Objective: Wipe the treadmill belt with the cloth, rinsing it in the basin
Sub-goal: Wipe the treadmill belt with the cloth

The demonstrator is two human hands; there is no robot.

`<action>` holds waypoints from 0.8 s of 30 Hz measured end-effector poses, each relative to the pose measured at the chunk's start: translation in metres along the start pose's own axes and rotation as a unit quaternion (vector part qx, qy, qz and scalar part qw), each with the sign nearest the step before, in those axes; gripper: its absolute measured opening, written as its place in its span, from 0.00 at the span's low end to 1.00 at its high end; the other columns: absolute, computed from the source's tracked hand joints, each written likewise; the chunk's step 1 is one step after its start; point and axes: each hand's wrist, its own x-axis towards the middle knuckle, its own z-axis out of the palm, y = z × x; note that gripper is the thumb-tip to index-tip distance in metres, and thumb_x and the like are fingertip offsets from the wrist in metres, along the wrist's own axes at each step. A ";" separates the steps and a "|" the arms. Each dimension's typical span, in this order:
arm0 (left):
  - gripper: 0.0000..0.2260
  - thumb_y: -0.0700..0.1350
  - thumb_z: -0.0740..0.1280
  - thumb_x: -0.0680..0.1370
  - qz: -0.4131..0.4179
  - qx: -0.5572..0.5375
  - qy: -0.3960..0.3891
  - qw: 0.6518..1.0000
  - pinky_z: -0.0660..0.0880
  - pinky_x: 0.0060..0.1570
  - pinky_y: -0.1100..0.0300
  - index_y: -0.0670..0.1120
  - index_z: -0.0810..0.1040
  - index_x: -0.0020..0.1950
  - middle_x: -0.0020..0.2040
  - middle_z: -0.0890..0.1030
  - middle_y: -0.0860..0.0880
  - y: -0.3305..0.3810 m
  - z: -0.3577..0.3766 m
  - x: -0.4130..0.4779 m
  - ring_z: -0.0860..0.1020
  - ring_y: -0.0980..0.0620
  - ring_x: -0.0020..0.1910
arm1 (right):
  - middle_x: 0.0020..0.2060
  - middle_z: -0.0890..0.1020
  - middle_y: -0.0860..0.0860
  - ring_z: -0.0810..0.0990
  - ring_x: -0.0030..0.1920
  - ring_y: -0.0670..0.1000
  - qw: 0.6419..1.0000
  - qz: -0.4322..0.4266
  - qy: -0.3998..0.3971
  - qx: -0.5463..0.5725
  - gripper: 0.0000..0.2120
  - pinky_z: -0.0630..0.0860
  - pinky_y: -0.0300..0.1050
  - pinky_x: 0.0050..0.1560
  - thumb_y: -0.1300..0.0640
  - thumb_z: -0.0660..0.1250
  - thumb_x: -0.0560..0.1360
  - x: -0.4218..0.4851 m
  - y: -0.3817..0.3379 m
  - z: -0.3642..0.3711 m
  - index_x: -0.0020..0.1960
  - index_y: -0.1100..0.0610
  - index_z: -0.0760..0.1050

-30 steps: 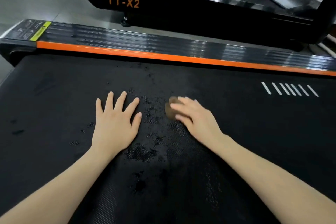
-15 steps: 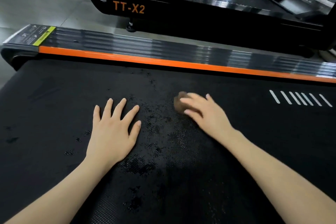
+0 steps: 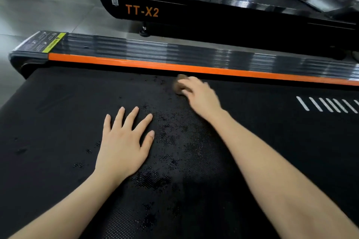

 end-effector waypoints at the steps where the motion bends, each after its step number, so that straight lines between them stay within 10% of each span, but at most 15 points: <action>1: 0.25 0.60 0.47 0.79 0.000 -0.001 0.001 1.000 0.57 0.70 0.37 0.55 0.70 0.71 0.71 0.70 0.44 0.000 0.000 0.000 0.63 0.38 0.72 | 0.63 0.74 0.53 0.73 0.59 0.60 0.999 0.044 0.016 -0.025 0.15 0.64 0.53 0.63 0.56 0.60 0.79 -0.001 0.025 -0.010 0.65 0.50 0.73; 7: 0.24 0.59 0.49 0.78 -0.003 0.002 0.011 1.000 0.59 0.67 0.34 0.53 0.72 0.69 0.69 0.72 0.42 0.004 0.002 0.002 0.65 0.35 0.70 | 0.59 0.74 0.60 0.73 0.59 0.63 0.949 0.286 0.100 -0.083 0.13 0.64 0.56 0.63 0.56 0.57 0.79 0.011 0.061 -0.011 0.62 0.56 0.73; 11: 0.24 0.59 0.49 0.78 -0.001 0.004 0.012 1.000 0.58 0.68 0.35 0.53 0.71 0.69 0.69 0.71 0.43 0.003 0.002 0.003 0.64 0.36 0.70 | 0.55 0.76 0.57 0.75 0.54 0.61 0.988 0.119 0.080 -0.057 0.12 0.68 0.51 0.52 0.56 0.58 0.78 0.025 -0.017 0.028 0.58 0.54 0.76; 17: 0.26 0.60 0.46 0.78 0.002 -0.007 0.006 1.000 0.54 0.69 0.37 0.54 0.70 0.70 0.71 0.69 0.43 0.001 0.000 0.003 0.62 0.37 0.72 | 0.70 0.69 0.53 0.65 0.71 0.56 0.995 -0.024 -0.055 0.081 0.17 0.58 0.50 0.72 0.60 0.60 0.79 -0.041 -0.024 -0.003 0.67 0.50 0.73; 24: 0.27 0.59 0.45 0.78 -0.008 0.003 0.005 1.000 0.53 0.70 0.36 0.52 0.68 0.72 0.73 0.66 0.42 0.004 0.001 0.000 0.60 0.36 0.73 | 0.68 0.72 0.55 0.69 0.69 0.56 0.962 -0.202 -0.128 0.132 0.16 0.60 0.54 0.72 0.58 0.60 0.77 -0.198 -0.028 -0.042 0.63 0.51 0.74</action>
